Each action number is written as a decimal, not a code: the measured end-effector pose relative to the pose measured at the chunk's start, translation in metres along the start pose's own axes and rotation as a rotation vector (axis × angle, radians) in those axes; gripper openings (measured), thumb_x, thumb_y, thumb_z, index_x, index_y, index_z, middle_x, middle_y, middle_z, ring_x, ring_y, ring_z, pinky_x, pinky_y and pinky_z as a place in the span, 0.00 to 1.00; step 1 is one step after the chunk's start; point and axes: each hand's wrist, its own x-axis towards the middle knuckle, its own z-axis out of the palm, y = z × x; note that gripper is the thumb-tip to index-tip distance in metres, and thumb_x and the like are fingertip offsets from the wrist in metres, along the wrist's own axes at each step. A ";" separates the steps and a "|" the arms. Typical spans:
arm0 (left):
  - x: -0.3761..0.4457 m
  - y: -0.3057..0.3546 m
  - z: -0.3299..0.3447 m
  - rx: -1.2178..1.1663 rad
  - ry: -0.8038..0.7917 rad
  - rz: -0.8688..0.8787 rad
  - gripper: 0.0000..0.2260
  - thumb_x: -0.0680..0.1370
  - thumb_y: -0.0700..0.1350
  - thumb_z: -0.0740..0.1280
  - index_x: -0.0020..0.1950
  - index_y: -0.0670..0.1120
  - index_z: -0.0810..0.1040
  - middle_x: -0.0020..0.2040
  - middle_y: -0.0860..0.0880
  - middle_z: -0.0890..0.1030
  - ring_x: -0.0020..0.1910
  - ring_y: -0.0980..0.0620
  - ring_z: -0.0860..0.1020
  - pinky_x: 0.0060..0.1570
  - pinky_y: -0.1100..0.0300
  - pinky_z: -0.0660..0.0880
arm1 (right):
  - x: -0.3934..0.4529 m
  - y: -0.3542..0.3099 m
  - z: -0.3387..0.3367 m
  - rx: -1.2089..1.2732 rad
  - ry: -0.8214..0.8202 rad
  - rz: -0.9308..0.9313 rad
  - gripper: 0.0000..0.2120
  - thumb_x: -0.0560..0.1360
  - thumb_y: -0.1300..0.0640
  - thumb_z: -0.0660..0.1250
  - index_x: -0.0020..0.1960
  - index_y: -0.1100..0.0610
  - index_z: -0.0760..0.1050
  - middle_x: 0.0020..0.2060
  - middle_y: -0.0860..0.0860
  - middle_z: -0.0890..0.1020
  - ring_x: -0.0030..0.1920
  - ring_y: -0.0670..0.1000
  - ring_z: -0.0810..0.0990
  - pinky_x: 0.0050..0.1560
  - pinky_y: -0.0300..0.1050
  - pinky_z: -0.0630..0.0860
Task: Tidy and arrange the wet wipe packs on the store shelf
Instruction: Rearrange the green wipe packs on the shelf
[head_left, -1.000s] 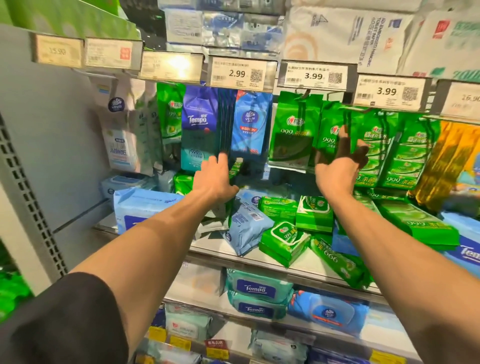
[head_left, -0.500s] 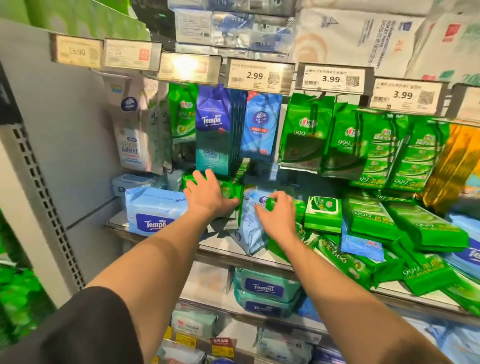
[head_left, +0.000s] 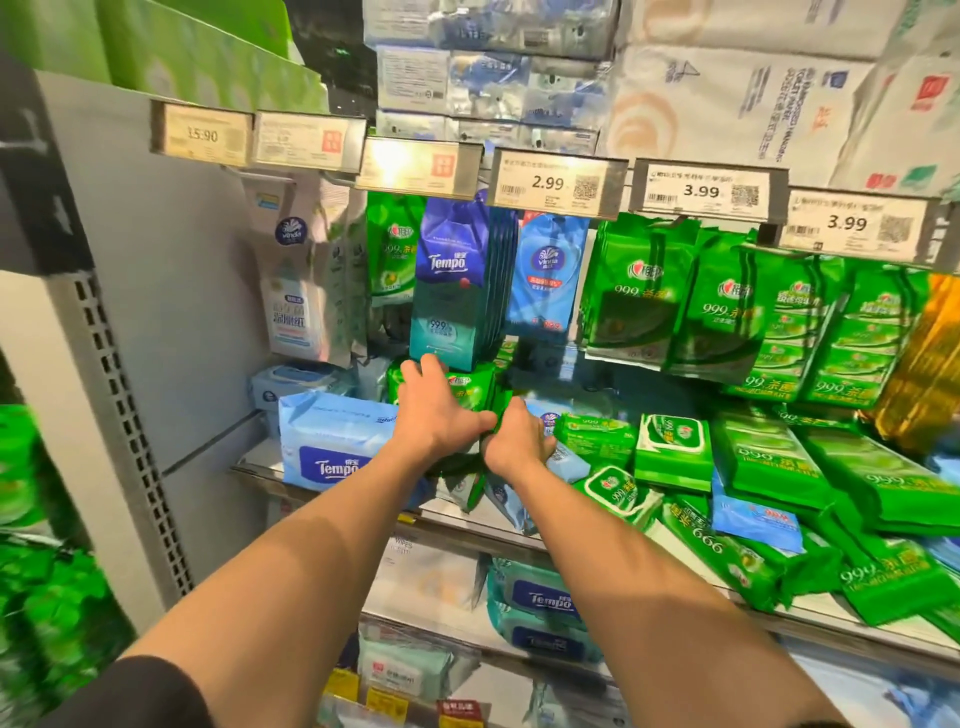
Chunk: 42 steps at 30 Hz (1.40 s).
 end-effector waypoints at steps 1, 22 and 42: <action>0.000 -0.001 -0.002 -0.007 -0.005 0.002 0.36 0.58 0.56 0.78 0.58 0.44 0.65 0.55 0.46 0.65 0.55 0.42 0.72 0.59 0.48 0.72 | -0.001 -0.002 0.002 0.019 0.026 0.000 0.14 0.72 0.58 0.65 0.55 0.57 0.66 0.54 0.59 0.79 0.60 0.63 0.74 0.57 0.54 0.66; -0.088 0.079 0.039 0.009 0.154 0.090 0.34 0.59 0.56 0.77 0.58 0.45 0.68 0.54 0.48 0.65 0.54 0.44 0.67 0.56 0.53 0.66 | -0.053 0.088 -0.117 0.786 0.082 0.017 0.22 0.68 0.71 0.73 0.58 0.56 0.76 0.50 0.54 0.84 0.50 0.54 0.83 0.54 0.52 0.79; -0.170 0.203 0.014 -0.092 0.124 0.349 0.31 0.62 0.52 0.78 0.58 0.47 0.67 0.53 0.51 0.63 0.53 0.50 0.62 0.55 0.56 0.68 | -0.161 0.160 -0.245 0.844 0.307 0.123 0.25 0.75 0.59 0.68 0.60 0.50 0.53 0.48 0.50 0.72 0.45 0.49 0.75 0.39 0.44 0.71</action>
